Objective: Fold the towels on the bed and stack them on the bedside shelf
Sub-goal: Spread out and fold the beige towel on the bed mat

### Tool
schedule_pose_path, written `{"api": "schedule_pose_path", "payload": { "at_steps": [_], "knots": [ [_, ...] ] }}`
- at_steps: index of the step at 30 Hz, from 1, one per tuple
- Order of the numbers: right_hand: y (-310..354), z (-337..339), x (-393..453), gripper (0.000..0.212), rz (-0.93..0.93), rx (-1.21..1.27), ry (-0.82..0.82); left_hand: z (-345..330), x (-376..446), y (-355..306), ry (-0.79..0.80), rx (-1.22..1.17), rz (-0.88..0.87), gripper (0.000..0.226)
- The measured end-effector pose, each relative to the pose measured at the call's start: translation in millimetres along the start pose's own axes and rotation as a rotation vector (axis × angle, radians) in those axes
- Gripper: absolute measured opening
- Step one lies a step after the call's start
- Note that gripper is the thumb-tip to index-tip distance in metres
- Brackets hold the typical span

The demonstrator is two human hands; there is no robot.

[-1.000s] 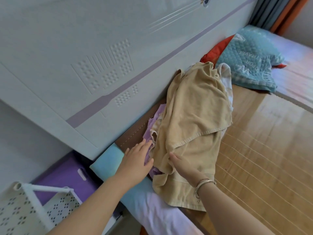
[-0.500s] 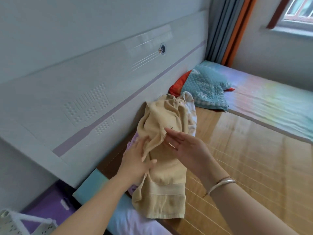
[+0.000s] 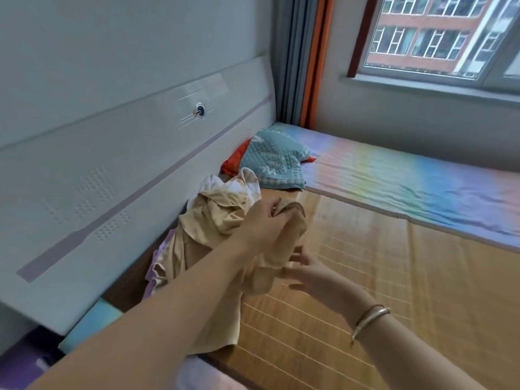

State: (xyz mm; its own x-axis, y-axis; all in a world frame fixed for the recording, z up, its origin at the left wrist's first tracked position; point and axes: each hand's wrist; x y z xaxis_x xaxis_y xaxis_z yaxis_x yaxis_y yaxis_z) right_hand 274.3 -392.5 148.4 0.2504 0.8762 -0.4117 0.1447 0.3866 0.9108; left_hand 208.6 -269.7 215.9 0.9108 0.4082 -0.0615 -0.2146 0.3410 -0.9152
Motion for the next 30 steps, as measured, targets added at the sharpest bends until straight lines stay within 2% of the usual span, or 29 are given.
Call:
{"api": "schedule_pose_path", "payload": {
  "at_steps": [1,2,4,6,9,12,13,17,19,20,22,23,26,30],
  "knots": [
    [-0.8,2.8,-4.3,0.077,0.035,-0.076,-0.009,-11.4,0.9,-10.7,0.025,-0.031,-0.022,0.019],
    [-2.6,5.9,-3.9,0.075,0.094,-0.152,-0.076,-20.5,2.0,-19.5,0.056,-0.048,-0.038,0.019],
    [5.0,12.7,-6.8,0.048,0.164,-0.202,-0.297,-39.2,3.6,-34.7,0.126,-0.048,-0.087,0.020],
    [20.6,18.0,-16.2,0.013,0.225,-0.061,-0.437,-46.3,1.6,-45.4,0.186,-0.086,-0.118,0.023],
    [39.3,29.1,-37.8,0.021,0.200,0.220,-0.498,-43.2,3.5,-48.8,0.261,-0.196,-0.153,0.027],
    [37.8,40.7,-55.2,0.034,0.209,0.365,-0.441,-31.8,12.1,-23.9,0.165,-0.139,-0.186,0.014],
    [38.6,43.5,-61.4,0.035,0.255,0.395,-0.445,-28.4,14.0,-11.7,0.155,-0.070,-0.169,0.020],
    [53.1,45.6,-87.6,0.034,0.462,0.586,-0.477,-29.3,15.9,36.5,0.422,0.287,-0.013,0.052],
    [60.7,45.8,-98.5,0.037,0.551,0.573,-0.496,-37.0,23.2,45.3,0.351,0.533,-0.043,0.053],
    [62.2,47.1,-104.6,0.037,0.574,0.556,-0.517,-40.4,28.3,41.5,0.254,0.605,-0.073,0.041],
    [62.7,54.2,-117.7,0.034,0.576,0.516,-0.588,-45.0,38.7,28.0,0.070,0.632,-0.141,0.016],
    [59.6,60.0,-123.3,0.033,0.553,0.484,-0.648,-45.4,44.0,22.2,0.023,0.617,-0.172,0.015],
    [42.0,83.6,-143.3,0.038,0.448,0.367,-0.822,-53.1,53.8,3.1,0.083,0.496,-0.276,0.013],
    [13.7,112.2,-170.2,0.043,0.338,0.236,-0.954,-89.3,40.7,-44.4,0.188,0.297,-0.426,0.011]
  ]
}}
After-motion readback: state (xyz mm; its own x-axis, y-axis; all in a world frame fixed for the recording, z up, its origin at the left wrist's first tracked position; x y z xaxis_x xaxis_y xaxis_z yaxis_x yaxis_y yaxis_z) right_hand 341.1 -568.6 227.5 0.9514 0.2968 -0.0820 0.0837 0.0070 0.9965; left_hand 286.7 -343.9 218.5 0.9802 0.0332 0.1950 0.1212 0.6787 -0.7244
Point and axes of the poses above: each hand's wrist, its own x-axis towards the middle knuckle, its own z-axis out of the back of the hand, y = z × x, and after that the axes turned 9 degrees about y, right-handed
